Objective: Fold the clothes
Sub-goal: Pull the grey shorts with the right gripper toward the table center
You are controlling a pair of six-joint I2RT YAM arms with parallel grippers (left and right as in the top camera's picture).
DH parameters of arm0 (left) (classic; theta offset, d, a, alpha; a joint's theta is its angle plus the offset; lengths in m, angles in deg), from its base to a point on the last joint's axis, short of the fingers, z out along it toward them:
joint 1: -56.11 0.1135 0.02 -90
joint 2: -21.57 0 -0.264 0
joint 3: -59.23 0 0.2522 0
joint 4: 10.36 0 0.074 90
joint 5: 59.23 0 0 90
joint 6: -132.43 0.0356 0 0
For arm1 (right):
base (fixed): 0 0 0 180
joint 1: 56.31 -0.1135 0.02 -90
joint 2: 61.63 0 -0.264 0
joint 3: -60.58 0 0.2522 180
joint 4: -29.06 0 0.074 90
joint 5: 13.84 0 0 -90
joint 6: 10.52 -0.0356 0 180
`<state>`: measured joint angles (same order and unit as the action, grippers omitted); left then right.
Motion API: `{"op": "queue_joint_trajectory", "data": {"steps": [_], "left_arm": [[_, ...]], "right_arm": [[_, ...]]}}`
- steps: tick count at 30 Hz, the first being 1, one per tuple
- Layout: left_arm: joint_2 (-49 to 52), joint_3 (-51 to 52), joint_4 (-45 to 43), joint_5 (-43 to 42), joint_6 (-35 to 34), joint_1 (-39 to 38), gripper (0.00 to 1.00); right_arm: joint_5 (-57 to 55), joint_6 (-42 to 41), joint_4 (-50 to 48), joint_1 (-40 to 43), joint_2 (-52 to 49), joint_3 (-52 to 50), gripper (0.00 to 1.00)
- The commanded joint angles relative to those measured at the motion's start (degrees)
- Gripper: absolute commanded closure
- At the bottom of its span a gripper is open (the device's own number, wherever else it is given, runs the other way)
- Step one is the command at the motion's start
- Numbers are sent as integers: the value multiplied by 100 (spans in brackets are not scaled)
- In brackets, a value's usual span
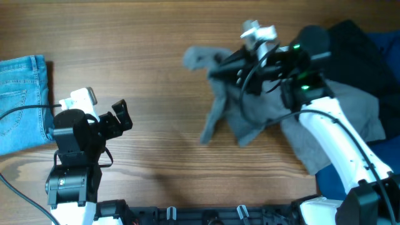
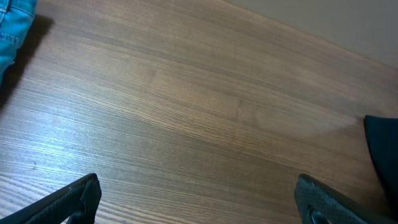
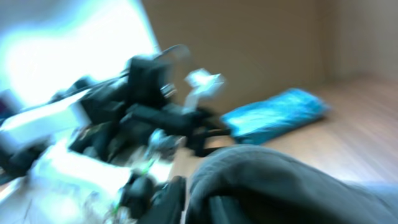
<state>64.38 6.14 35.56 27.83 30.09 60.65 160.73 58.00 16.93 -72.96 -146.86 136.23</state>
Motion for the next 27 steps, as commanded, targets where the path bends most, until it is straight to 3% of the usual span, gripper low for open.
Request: {"op": "queue_joint_trajectory", "data": {"steps": [1,3,4,7,20,27], "left_arm": [[-4,-114,-11,-68,-9,-31,0],[-4,-114,-9,-68,-9,-31,0],[-4,-114,-11,-68,-9,-31,0],[-4,-114,-13,-66,-9,-31,0],[-4,-114,-66,-66,-9,-31,0],[-4,-114,-258,-68,-11,-31,0]], "right_arm": [[824,627,26,-372,-212,109,65],[796,621,26,-380,-369,109,31],[719,542,52,-374,-492,109,28],[363,111,155,-374,-756,109,0],[-1648,-2094,479,483,-1303,111,0],[-3344,-2122,1773,1300,-1300,111,0]]}}
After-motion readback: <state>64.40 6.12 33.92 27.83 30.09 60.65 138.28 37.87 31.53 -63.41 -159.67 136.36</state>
